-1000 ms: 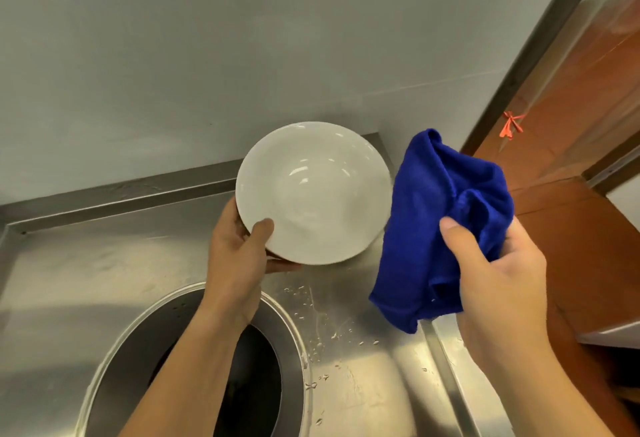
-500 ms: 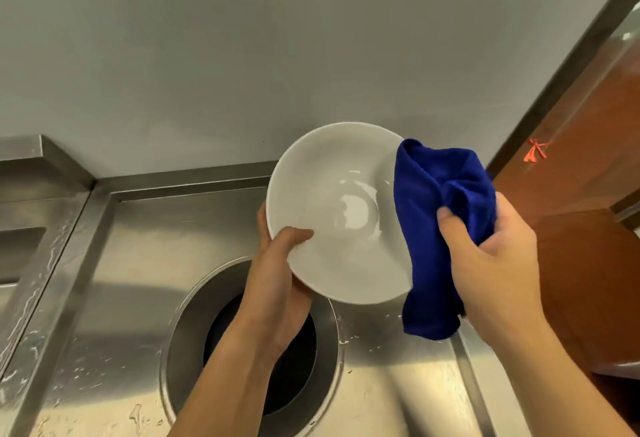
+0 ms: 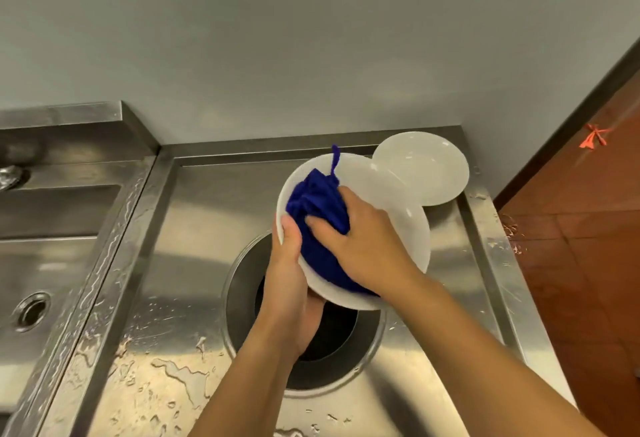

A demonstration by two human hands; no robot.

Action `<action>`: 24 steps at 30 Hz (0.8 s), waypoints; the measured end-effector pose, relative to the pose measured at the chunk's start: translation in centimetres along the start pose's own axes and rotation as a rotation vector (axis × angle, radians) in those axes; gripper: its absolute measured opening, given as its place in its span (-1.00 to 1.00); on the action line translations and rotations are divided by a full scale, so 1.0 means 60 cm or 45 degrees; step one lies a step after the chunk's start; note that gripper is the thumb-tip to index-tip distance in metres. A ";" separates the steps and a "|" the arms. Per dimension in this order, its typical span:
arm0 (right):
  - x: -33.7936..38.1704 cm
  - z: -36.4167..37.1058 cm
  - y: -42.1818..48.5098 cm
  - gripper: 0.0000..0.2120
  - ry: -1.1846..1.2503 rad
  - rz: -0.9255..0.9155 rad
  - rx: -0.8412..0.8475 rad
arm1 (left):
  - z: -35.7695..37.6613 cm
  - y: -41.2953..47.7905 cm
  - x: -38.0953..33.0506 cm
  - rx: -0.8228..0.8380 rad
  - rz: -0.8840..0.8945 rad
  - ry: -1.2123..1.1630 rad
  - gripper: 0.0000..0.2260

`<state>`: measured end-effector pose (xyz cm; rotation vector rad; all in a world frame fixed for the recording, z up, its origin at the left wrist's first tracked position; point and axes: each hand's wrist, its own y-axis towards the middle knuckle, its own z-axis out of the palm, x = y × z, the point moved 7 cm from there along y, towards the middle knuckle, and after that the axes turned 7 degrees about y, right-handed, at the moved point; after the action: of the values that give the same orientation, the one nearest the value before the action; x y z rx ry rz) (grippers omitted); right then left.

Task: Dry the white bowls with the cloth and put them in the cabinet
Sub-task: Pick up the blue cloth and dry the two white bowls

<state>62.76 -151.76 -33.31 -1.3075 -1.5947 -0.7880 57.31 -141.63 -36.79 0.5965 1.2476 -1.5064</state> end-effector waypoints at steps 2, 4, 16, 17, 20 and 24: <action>-0.019 0.023 -0.017 -0.78 -0.296 0.008 0.230 | -0.037 0.000 -0.027 -0.052 0.081 0.014 -0.43; -0.045 0.010 -0.024 -0.75 -0.654 0.051 0.263 | -0.067 -0.007 -0.045 -0.055 0.151 0.040 -0.43; -0.022 0.076 -0.028 -0.89 -0.244 0.125 0.390 | -0.090 -0.022 -0.040 -0.104 0.090 -0.007 -0.43; -0.038 0.052 -0.039 -0.84 -0.426 0.158 0.391 | -0.090 -0.023 -0.046 -0.088 0.114 0.016 -0.45; -0.051 -0.033 -0.034 -0.79 -0.950 0.098 0.052 | -0.073 -0.038 -0.034 -0.050 0.102 0.060 -0.53; -0.010 -0.039 -0.002 -0.71 -0.640 -0.002 -0.216 | -0.023 -0.051 0.010 0.019 -0.059 -0.059 -0.48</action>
<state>63.20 -154.09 -32.94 -1.7253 -1.9480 -0.6344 53.99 -140.86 -36.56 0.5427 1.2228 -1.5607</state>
